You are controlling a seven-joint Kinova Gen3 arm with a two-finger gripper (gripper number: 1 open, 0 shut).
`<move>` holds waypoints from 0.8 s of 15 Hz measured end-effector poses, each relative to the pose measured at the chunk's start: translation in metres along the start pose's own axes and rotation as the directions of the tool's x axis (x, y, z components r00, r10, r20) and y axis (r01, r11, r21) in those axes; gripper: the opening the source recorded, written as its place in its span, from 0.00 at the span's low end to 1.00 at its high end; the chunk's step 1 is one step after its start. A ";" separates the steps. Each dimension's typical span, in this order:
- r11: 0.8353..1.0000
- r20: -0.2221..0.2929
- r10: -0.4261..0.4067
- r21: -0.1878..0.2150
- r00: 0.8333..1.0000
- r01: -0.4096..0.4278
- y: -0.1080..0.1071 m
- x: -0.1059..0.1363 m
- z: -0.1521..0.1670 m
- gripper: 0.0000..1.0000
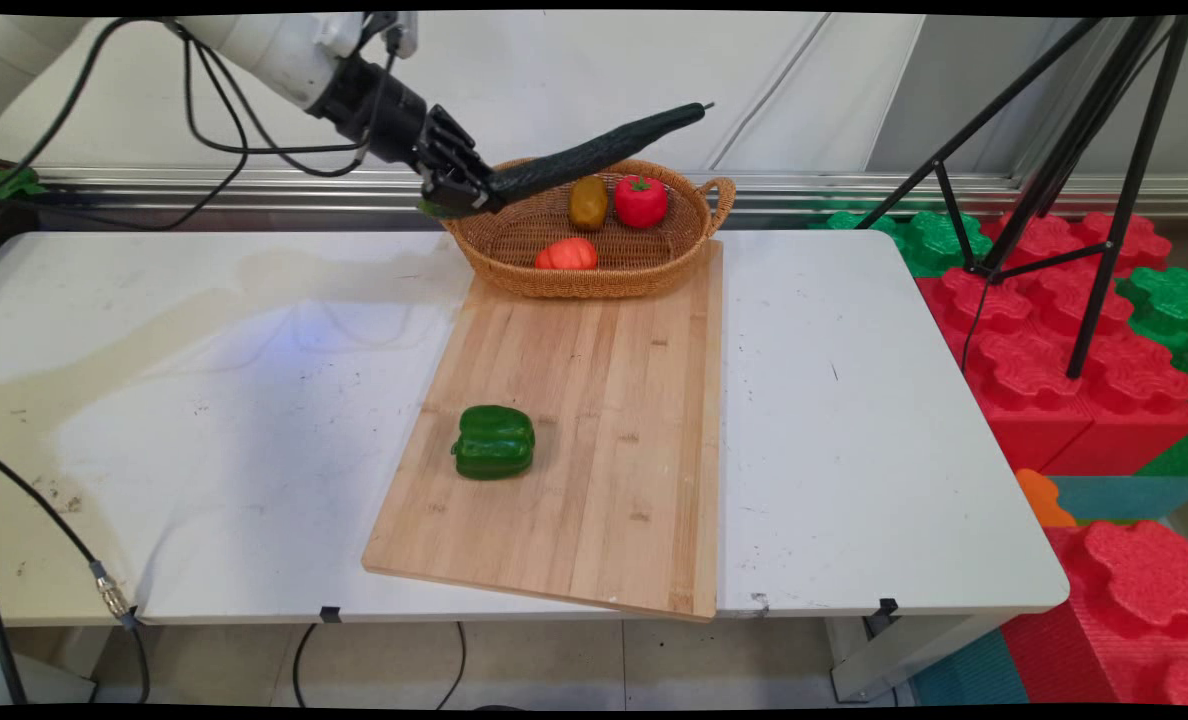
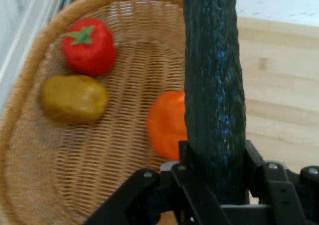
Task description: Place the picked object on the cutting board
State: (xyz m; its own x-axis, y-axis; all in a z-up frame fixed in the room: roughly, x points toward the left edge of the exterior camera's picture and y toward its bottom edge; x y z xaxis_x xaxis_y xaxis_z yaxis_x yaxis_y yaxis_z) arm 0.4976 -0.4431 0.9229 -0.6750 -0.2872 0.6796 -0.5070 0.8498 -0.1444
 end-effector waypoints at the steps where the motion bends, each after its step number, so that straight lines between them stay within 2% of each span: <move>1: 1.000 -0.004 -0.007 -0.024 1.000 0.007 0.008 -0.001 -0.005 0.00; 5: 0.994 -0.007 -0.041 -0.101 0.999 0.040 0.038 -0.005 -0.014 0.00; 9: 0.988 0.006 -0.058 -0.143 0.998 0.058 0.061 -0.009 -0.010 0.00; 12: 0.984 0.035 -0.054 -0.170 0.998 0.059 0.079 -0.015 0.003 0.00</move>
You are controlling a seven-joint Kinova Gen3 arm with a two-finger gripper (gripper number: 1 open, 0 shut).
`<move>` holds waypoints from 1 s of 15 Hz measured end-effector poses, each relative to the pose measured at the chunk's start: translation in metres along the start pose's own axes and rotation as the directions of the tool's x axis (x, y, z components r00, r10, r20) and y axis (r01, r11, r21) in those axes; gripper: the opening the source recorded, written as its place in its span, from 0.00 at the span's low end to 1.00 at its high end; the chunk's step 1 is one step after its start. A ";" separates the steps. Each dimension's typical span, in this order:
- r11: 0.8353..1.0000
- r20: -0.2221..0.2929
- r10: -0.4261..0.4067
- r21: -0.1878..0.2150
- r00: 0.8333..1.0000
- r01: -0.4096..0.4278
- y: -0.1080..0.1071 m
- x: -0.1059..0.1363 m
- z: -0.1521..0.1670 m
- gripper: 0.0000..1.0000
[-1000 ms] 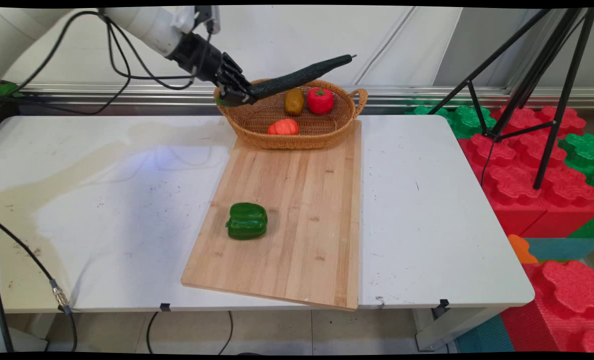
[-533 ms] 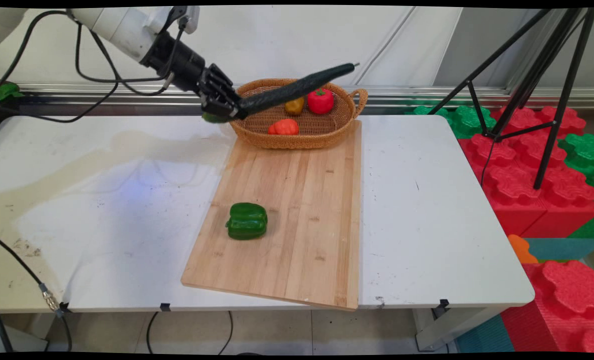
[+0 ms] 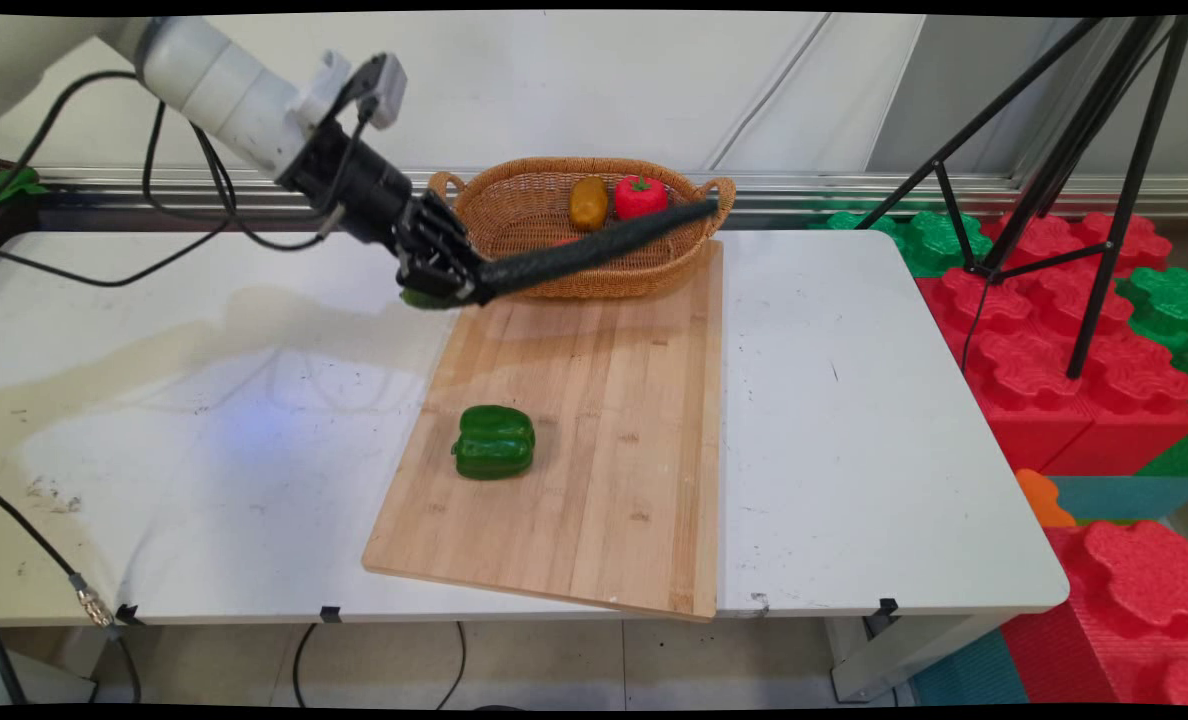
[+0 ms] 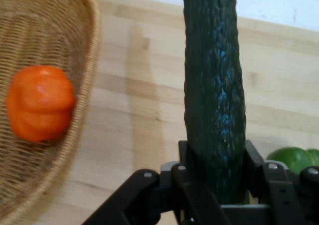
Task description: Place the picked object on the cutting board
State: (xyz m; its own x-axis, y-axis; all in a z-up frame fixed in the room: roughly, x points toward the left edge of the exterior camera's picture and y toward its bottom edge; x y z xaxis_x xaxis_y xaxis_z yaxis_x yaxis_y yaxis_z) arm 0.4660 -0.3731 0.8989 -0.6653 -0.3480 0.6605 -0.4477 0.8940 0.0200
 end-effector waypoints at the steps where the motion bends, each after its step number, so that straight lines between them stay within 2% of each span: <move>1: 1.000 0.013 0.001 -0.008 1.000 -0.001 0.004 -0.002 0.008 0.00; 5: 1.000 0.060 -0.019 -0.013 0.998 0.020 0.013 -0.008 0.039 0.00; 9: 0.999 0.098 -0.039 -0.012 0.994 0.040 0.012 -0.014 0.064 0.00; 15: 0.998 0.145 -0.038 -0.045 0.989 0.045 0.012 -0.023 0.095 0.00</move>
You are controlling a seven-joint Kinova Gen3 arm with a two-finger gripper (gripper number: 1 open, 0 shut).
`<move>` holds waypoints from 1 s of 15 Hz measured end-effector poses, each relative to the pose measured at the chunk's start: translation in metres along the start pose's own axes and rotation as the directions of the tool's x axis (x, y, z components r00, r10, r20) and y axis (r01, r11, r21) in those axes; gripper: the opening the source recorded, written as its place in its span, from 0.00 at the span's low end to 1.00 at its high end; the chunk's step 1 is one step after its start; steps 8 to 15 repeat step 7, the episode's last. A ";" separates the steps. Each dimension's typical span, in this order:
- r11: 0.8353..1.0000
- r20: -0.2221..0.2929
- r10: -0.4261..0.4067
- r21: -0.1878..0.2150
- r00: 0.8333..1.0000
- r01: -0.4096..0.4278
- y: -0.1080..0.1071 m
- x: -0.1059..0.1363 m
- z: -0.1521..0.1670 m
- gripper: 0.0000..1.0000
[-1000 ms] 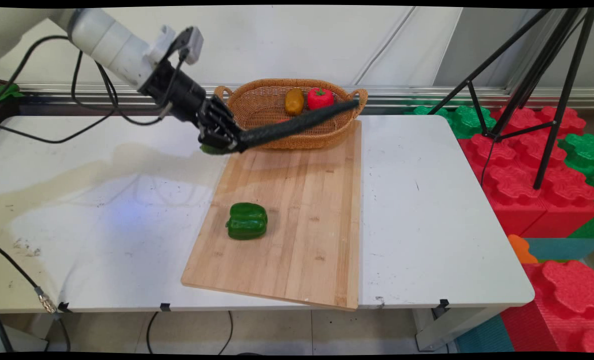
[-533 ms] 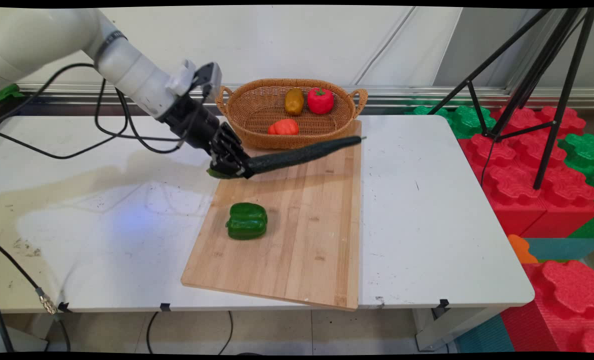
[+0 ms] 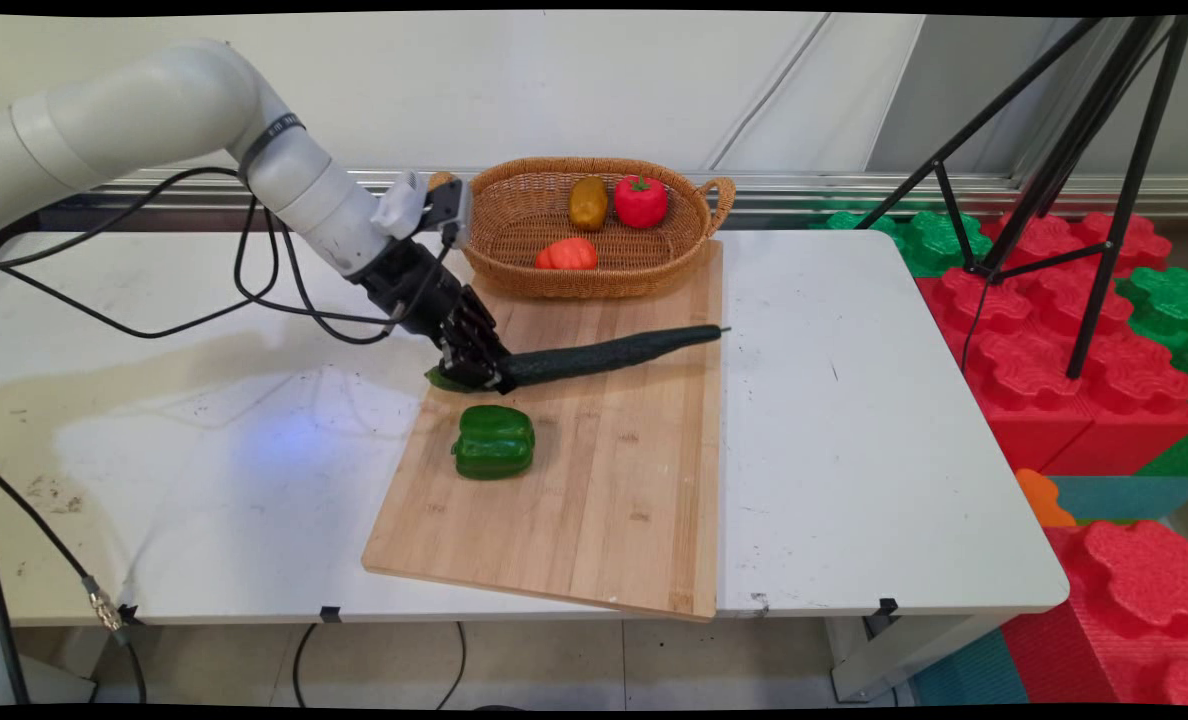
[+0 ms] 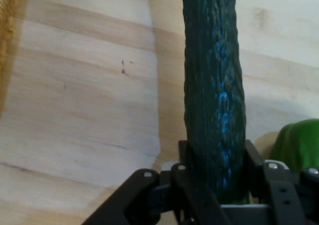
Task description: Place the picked object on the cutting board
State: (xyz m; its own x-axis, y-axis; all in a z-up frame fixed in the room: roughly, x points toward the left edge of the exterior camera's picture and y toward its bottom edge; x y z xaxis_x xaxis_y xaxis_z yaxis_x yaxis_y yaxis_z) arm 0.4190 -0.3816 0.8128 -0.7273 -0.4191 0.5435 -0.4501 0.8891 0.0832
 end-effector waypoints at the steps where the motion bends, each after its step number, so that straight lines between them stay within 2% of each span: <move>1: 1.000 0.005 0.002 -0.004 1.000 -0.002 0.000 -0.001 0.003 0.00; 2: 1.000 0.007 0.004 -0.006 1.000 -0.004 0.000 -0.001 0.005 0.00; 3: 1.000 0.009 0.008 -0.009 1.000 -0.008 -0.001 0.000 0.007 1.00; 7: 1.000 -0.011 0.017 -0.008 1.000 -0.017 -0.002 0.005 0.004 1.00; 15: 1.000 -0.011 0.017 -0.008 1.000 -0.017 -0.002 0.005 0.004 1.00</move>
